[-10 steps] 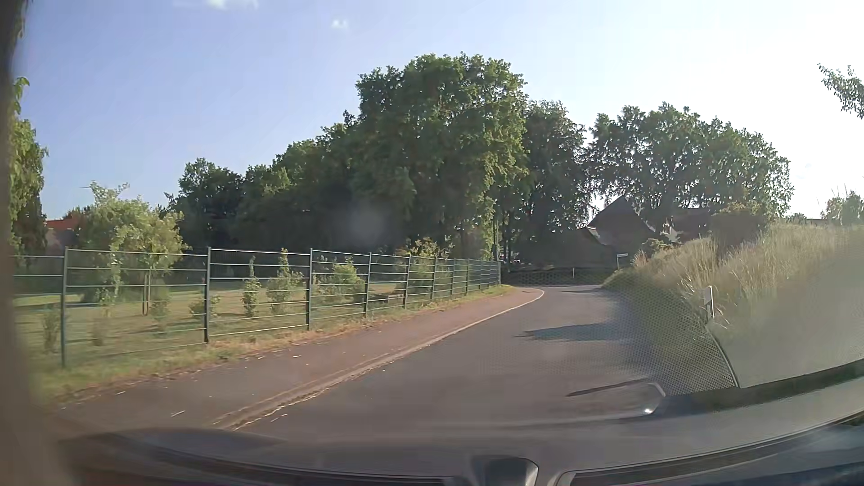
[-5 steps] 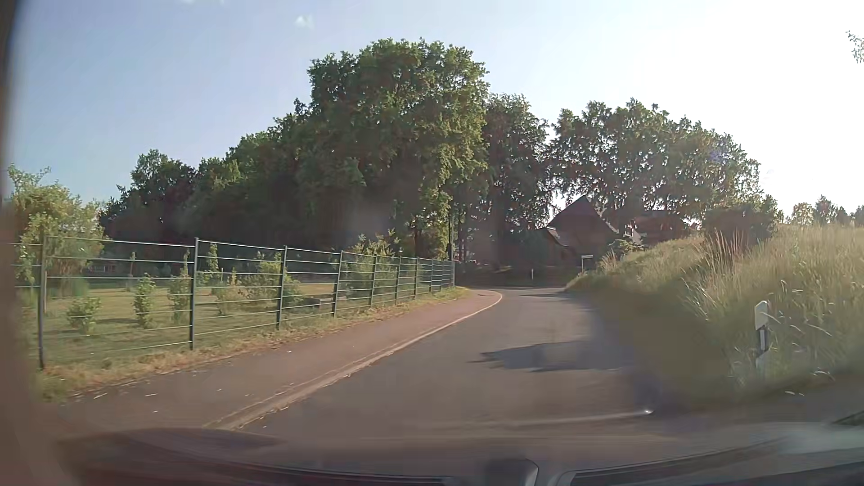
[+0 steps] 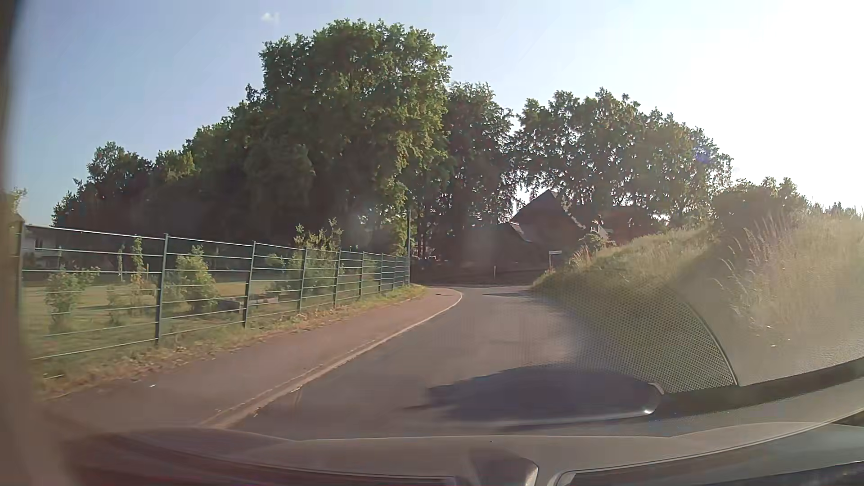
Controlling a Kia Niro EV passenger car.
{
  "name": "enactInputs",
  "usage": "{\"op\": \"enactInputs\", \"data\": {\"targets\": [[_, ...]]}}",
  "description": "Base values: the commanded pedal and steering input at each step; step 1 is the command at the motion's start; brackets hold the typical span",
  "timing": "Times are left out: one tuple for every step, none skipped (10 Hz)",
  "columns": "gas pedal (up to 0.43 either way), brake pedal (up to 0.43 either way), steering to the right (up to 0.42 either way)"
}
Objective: Follow the waypoints while adhering to traffic rules and regulations
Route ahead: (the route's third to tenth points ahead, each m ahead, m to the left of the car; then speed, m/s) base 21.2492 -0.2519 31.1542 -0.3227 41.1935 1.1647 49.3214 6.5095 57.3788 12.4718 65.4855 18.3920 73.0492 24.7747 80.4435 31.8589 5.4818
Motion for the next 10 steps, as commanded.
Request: {"op": "enactInputs", "data": {"targets": [[0.118,0.006,0.093],[0.118,0.006,0.086],[0.118,0.006,0.083],[0.118,0.006,0.081],[0.118,0.006,0.072],[0.118,0.006,0.065],[0.118,0.006,0.06],[0.118,0.006,0.056],[0.118,0.006,0.056],[0.118,0.006,0.054]]}}
